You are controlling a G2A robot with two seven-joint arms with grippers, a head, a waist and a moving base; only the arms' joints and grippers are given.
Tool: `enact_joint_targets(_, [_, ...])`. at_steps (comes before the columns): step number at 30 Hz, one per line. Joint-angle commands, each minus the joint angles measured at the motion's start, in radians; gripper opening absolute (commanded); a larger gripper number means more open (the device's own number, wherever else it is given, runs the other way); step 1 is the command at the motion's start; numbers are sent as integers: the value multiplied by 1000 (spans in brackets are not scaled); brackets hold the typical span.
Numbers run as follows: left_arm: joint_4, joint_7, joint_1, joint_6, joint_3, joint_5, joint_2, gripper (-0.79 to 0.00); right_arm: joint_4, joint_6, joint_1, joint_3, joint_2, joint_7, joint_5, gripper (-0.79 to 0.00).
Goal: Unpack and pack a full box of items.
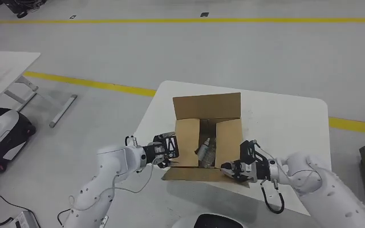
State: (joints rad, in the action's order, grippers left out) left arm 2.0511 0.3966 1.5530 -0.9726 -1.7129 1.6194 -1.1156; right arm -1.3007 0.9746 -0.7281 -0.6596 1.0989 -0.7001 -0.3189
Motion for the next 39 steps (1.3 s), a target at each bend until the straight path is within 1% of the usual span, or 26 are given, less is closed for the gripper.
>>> enact_joint_targets(1, [-4,25,-6,20,1,-26,0,0,14,2,5,16,6,-5,-4,-785])
enact_joint_targets(10, [3,101,-23,51,4,-115,6,0,62,12,25,60,33,22,-94,-785])
enact_joint_targets(19, [11,113,-20,71,12,-135,15,0,97,9,45,71,54,85,-168,-785])
enact_joint_targets(21, [13,114,-19,76,13,-135,17,0,83,20,46,39,51,151,-193,-785])
enact_joint_targets(23, [13,113,-19,82,14,-136,19,0,59,24,29,-26,38,254,-244,-785])
enact_joint_targets(25, [13,112,-18,85,15,-136,19,0,30,-22,-15,-107,16,347,-317,-785])
enact_joint_targets(28, [13,112,-18,85,15,-136,19,0,0,-87,-113,-231,-21,460,-377,-785])
enact_joint_targets(31, [13,112,-18,85,15,-136,19,0,-6,-153,-195,-315,-47,491,-418,-785])
enact_joint_targets(33, [13,112,-18,85,15,-136,19,0,0,-203,-231,-340,-55,478,-441,-785])
enact_joint_targets(36, [13,112,-18,85,15,-136,19,0,11,-227,-255,-332,-53,469,-426,-785])
enact_joint_targets(39, [13,112,-18,85,15,-136,19,0,39,-257,-248,-291,-40,437,-432,-785])
